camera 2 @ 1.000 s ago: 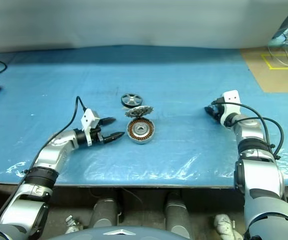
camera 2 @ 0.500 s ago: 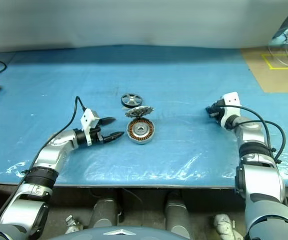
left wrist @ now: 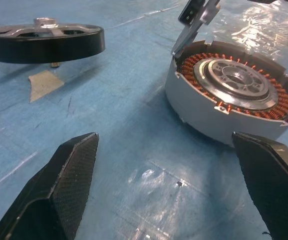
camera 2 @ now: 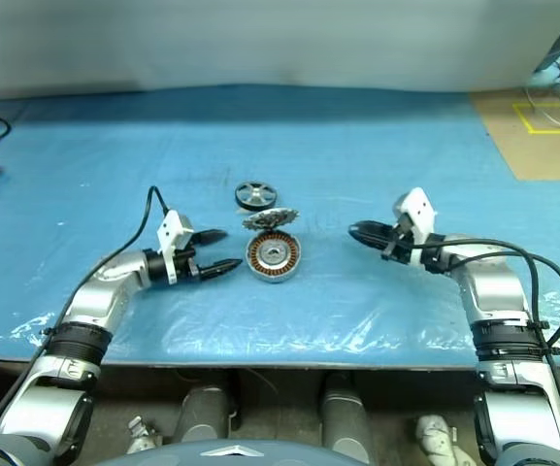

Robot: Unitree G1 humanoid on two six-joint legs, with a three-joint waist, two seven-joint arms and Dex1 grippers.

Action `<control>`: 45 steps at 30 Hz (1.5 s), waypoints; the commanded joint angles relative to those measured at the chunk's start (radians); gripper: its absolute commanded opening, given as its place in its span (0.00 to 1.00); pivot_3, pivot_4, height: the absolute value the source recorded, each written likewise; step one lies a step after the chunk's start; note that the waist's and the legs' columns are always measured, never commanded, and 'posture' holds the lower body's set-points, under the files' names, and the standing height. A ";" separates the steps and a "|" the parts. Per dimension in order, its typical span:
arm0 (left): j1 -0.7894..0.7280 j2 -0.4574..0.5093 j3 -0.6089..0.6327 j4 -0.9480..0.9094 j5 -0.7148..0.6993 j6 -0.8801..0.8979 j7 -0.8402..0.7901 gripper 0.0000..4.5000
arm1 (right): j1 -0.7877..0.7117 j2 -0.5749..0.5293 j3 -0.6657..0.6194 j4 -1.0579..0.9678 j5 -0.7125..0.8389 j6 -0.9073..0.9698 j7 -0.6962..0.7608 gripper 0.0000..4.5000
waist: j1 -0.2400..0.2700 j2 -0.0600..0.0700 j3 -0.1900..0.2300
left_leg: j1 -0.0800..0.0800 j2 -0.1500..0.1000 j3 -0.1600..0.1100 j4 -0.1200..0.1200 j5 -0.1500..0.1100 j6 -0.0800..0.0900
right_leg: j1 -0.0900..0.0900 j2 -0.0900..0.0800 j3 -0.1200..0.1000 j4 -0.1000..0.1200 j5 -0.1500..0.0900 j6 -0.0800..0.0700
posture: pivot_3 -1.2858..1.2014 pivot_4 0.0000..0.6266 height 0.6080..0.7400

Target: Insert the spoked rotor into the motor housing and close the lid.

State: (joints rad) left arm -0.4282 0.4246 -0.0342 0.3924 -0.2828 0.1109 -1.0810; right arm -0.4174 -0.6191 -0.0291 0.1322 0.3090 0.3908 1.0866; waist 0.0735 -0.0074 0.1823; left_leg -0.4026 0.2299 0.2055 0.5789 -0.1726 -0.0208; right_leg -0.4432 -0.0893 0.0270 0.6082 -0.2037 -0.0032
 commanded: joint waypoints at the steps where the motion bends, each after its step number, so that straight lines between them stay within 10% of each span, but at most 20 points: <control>1: -0.003 0.009 0.004 -0.047 -0.016 0.015 -0.013 1.00 | -0.022 0.003 0.069 -0.120 0.015 0.061 0.016 0.13 | 0.001 0.000 0.000 | 0.000 0.000 0.000 0.000 0.000 0.000 | 0.000 0.000 0.000 -0.001 0.000 0.000 | 0.52 0.24 1.00; 16: 0.026 0.012 0.006 -0.077 -0.016 0.029 -0.006 1.00 | -0.138 0.105 0.296 -0.107 -0.066 0.040 0.017 0.13 | -0.001 0.000 0.000 | 0.000 -0.001 0.000 -0.001 0.002 -0.004 | 0.000 -0.001 0.000 0.000 0.000 0.000 | 0.52 0.24 1.00; 45: 0.032 0.014 0.012 -0.054 -0.008 0.010 0.016 1.00 | -0.212 0.213 0.317 0.059 -0.135 -0.038 0.008 0.13 | -0.002 0.000 0.000 | 0.000 -0.002 -0.001 0.001 0.003 -0.004 | 0.001 -0.001 0.000 0.003 0.000 0.000 | 0.52 0.24 1.00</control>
State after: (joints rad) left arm -0.3926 0.4289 -0.0344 0.3466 -0.2886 0.1387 -1.0645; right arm -0.6130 -0.4073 0.2916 0.2011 0.1744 0.3739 1.0926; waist 0.0714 -0.0075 0.1823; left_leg -0.4023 0.2284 0.2048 0.5802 -0.1700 -0.0249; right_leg -0.4426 -0.0900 0.0272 0.6107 -0.2037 -0.0031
